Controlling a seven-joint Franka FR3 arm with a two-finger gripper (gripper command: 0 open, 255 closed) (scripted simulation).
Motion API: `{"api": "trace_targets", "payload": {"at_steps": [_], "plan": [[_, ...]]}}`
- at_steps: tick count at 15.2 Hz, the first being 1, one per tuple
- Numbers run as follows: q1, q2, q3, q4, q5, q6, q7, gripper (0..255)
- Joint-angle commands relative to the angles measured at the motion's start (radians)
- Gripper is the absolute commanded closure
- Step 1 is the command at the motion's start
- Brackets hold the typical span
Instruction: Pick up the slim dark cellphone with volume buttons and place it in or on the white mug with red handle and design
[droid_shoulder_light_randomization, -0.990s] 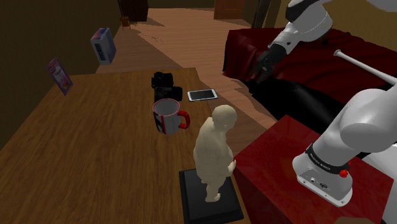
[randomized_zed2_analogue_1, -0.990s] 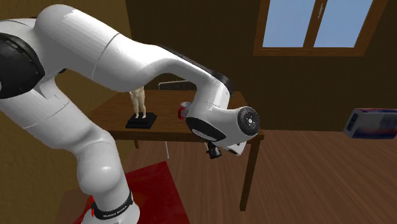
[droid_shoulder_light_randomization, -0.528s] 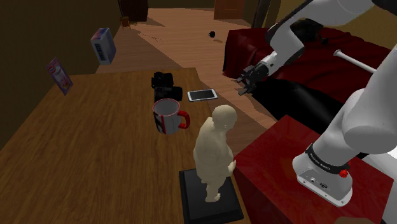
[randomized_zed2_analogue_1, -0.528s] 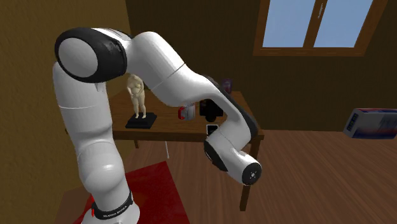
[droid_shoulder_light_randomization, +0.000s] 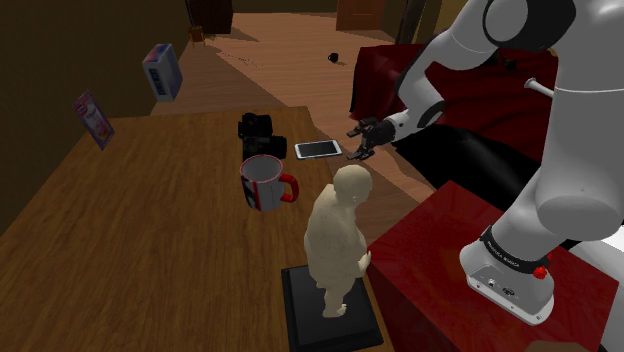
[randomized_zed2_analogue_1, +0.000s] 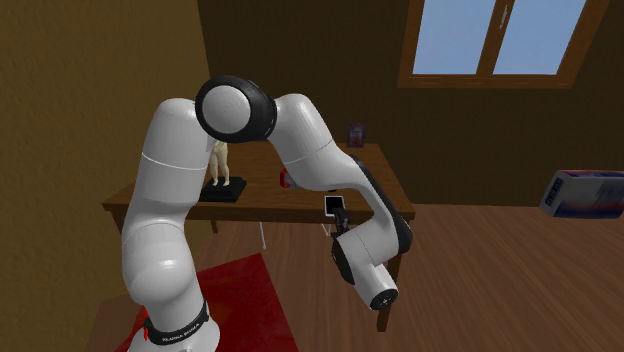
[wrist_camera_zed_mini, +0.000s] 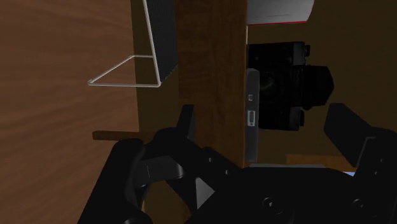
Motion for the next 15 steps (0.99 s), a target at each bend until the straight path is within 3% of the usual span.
{"api": "trace_targets", "payload": {"at_steps": [1,5,12,13,15], "plan": [[0.01,0.002,0.013,-0.002,0.024,0.008,0.0,0],[0.035,-0.001,0.035,-0.008,0.06,0.034,0.002,0],[0.035,-0.001,0.035,-0.008,0.06,0.033,0.002,0],[0.035,-0.001,0.035,-0.008,0.06,0.033,0.002,255],[0.035,-0.001,0.035,-0.008,0.06,0.033,0.002,255]]}}
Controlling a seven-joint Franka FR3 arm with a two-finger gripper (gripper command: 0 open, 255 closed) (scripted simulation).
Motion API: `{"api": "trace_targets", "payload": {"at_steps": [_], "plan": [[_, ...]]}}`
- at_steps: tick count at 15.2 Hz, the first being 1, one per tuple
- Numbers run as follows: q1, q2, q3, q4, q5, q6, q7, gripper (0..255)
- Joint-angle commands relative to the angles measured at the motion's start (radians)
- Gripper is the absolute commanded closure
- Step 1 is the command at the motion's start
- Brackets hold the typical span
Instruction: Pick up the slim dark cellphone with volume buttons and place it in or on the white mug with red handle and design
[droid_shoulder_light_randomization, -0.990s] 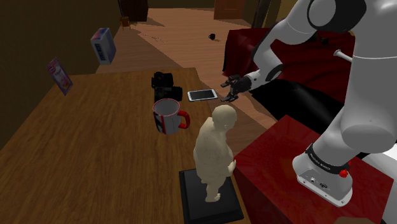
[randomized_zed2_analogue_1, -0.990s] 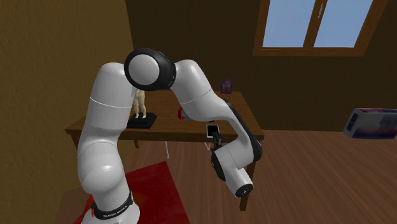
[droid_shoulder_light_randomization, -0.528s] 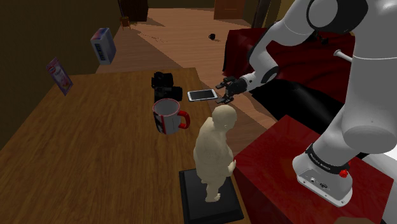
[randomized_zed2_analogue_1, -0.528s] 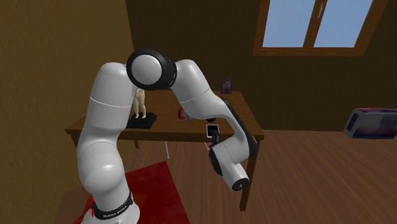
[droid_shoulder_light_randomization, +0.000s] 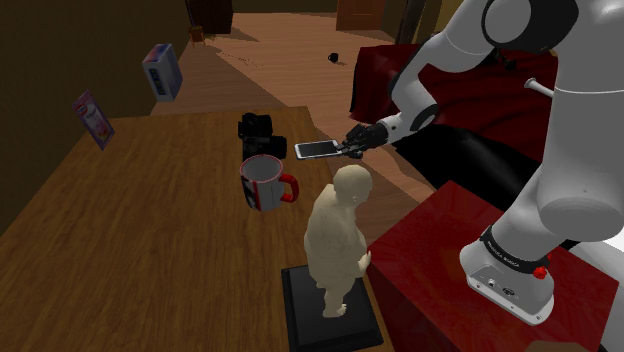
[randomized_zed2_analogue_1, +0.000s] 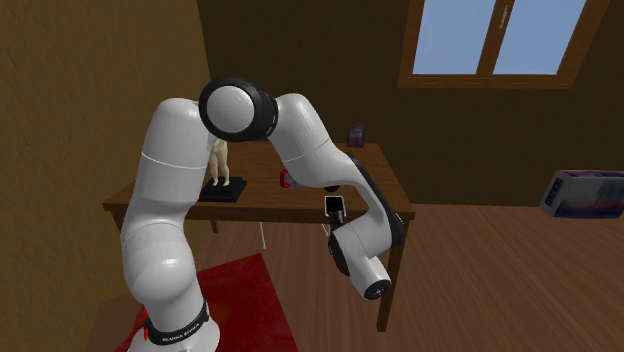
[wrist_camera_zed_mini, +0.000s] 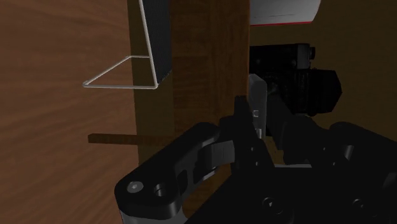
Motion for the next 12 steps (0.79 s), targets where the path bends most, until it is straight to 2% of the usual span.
{"api": "trace_targets", "payload": {"at_steps": [1,7,12], "plan": [[0.0,0.0,0.0,0.0,0.0,0.0,0.0,255],[0.0,0.0,0.0,0.0,0.0,0.0,0.0,255],[0.013,-0.077,-0.016,-0.022,-0.021,0.02,0.049,255]]}}
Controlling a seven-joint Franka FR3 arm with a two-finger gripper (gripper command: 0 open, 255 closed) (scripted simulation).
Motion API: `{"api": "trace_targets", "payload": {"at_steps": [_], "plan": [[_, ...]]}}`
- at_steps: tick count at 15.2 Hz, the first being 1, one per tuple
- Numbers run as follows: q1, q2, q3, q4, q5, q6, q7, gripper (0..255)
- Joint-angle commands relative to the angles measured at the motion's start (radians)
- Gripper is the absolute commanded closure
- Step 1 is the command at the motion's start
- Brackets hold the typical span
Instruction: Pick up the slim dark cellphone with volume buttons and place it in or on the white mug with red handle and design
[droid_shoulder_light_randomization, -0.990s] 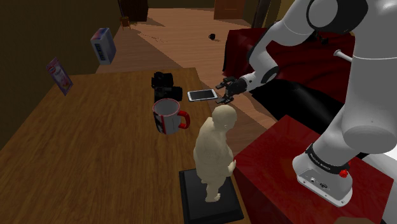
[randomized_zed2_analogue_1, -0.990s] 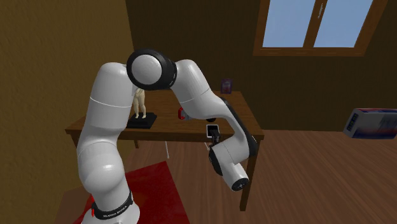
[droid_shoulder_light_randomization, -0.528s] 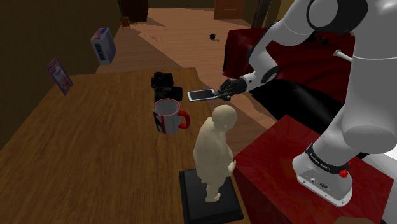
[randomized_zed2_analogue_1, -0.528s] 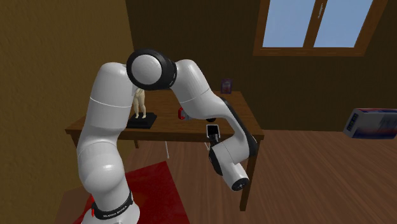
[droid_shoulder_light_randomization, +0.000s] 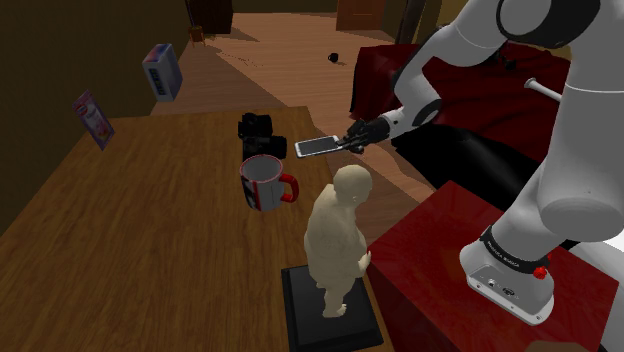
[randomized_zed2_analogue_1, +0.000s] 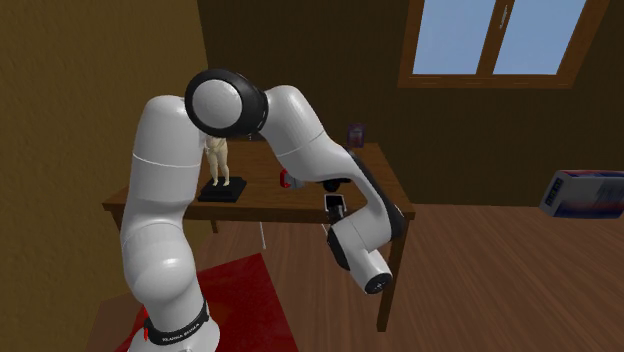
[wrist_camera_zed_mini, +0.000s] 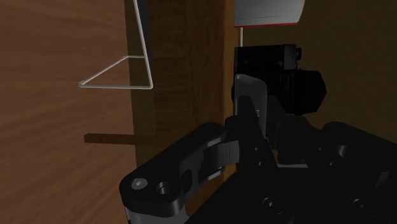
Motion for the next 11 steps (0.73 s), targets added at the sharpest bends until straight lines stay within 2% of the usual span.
{"api": "trace_targets", "payload": {"at_steps": [1,11], "plan": [[0.005,-0.03,-0.005,-0.006,-0.008,0.009,0.021,255],[0.026,-0.181,-0.027,-0.034,-0.052,0.055,0.13,255]]}}
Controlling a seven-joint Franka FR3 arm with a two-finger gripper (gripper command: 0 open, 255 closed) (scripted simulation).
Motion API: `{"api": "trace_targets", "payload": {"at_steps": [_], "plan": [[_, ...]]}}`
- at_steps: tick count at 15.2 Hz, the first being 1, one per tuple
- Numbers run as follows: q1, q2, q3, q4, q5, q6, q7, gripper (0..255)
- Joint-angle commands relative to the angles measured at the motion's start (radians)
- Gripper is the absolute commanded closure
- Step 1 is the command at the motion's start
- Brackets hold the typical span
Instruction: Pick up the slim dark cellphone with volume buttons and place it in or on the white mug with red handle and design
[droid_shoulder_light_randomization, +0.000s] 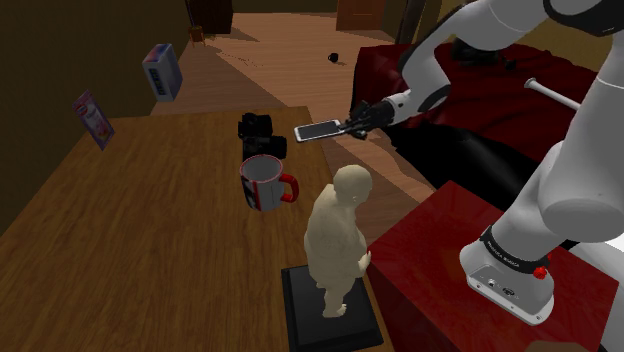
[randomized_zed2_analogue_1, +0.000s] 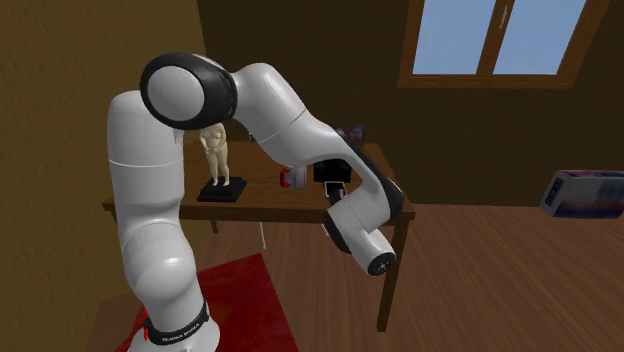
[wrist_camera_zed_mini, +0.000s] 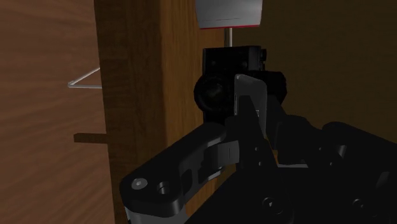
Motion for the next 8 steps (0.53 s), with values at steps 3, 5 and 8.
{"api": "trace_targets", "payload": {"at_steps": [3,5,8], "plan": [[0.006,-0.058,-0.006,-0.006,-0.018,0.018,0.046,255],[0.008,-0.086,-0.007,-0.008,-0.027,0.027,0.07,255],[0.012,-0.128,-0.008,-0.01,-0.04,0.041,0.105,255]]}}
